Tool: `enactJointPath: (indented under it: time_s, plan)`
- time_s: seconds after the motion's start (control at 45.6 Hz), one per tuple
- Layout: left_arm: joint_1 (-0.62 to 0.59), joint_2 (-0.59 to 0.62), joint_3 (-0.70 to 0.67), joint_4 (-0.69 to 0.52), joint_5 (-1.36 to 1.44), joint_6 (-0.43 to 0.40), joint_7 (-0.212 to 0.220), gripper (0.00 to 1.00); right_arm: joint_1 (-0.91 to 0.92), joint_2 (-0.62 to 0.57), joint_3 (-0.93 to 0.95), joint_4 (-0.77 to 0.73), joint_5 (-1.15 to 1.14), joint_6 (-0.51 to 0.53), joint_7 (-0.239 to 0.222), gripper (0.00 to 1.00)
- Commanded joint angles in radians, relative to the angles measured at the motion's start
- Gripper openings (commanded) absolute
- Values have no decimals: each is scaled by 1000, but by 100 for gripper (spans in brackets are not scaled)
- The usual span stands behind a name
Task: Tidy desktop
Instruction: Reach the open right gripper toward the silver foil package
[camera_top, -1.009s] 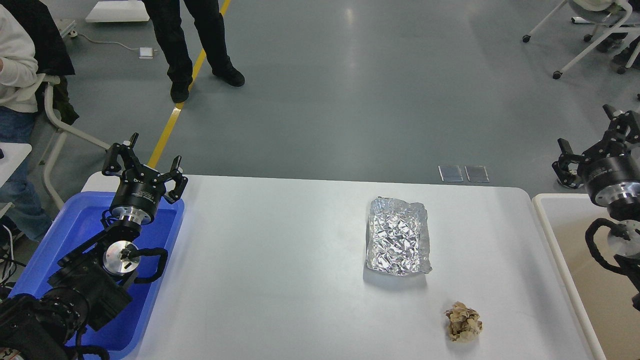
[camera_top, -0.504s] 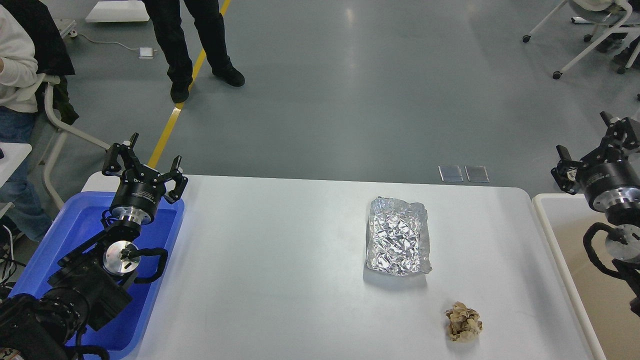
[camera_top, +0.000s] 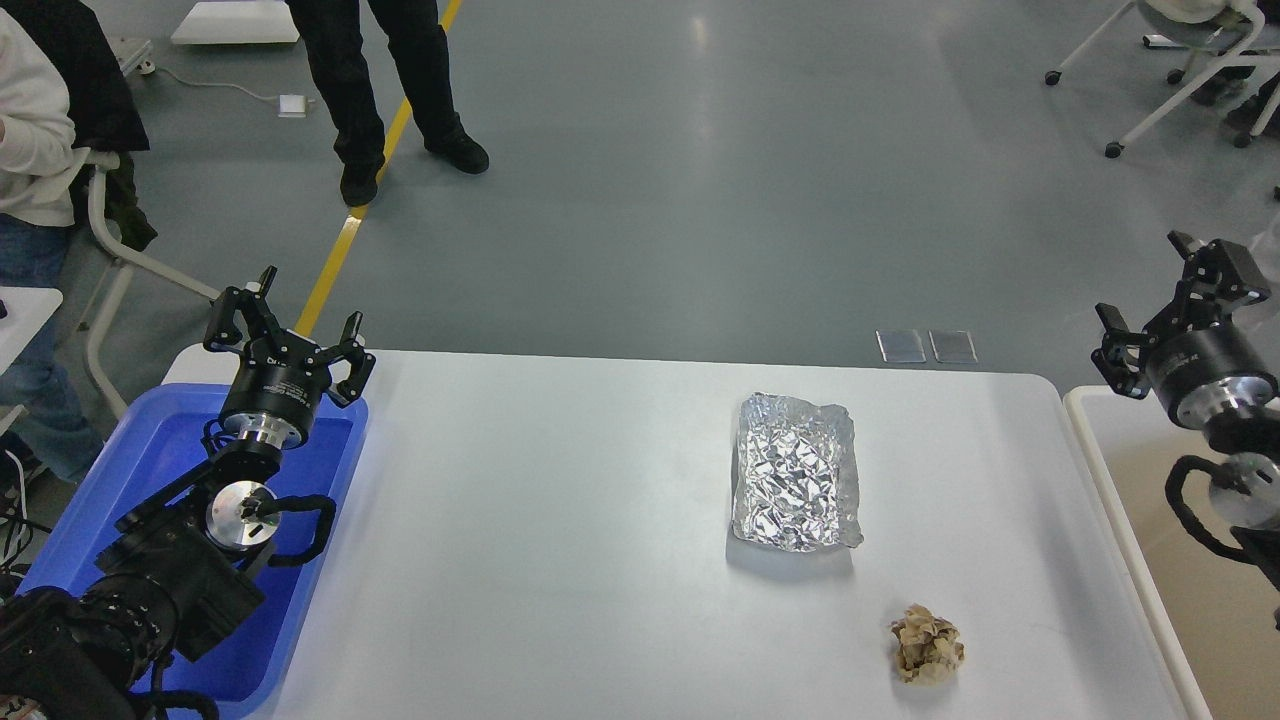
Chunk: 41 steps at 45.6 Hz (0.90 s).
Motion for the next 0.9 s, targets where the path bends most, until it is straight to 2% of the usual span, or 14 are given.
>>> enactJointPath:
  time_s: [0.0,0.154,0.285,0.439,0.548,0.746,0.877]
  plan:
    - [0,0,0,0,0,0,0,100,126,-87,-300,8,-2,-3,0,100]
    - [0,0,0,0,0,0,0,100,308,-148,-587,17,-17,-3,0,100]
    - [0,0,0,0,0,0,0,100,494,-150,-849,29,-130,-5,-2,100]
    - [0,0,0,0,0,0,0,100,664,-147,-1017,138,-248,-5,-3,99]
    - [0,0,0,0,0,0,0,100,759,-128,-1118,207,-356,6,-22,99]
    - [0,0,0,0,0,0,0,100,885,65,-1427,238,-475,9,-77,99]
    - [-1,0,0,0,0,0,0,100,884,212,-1517,224,-485,7,-92,99]
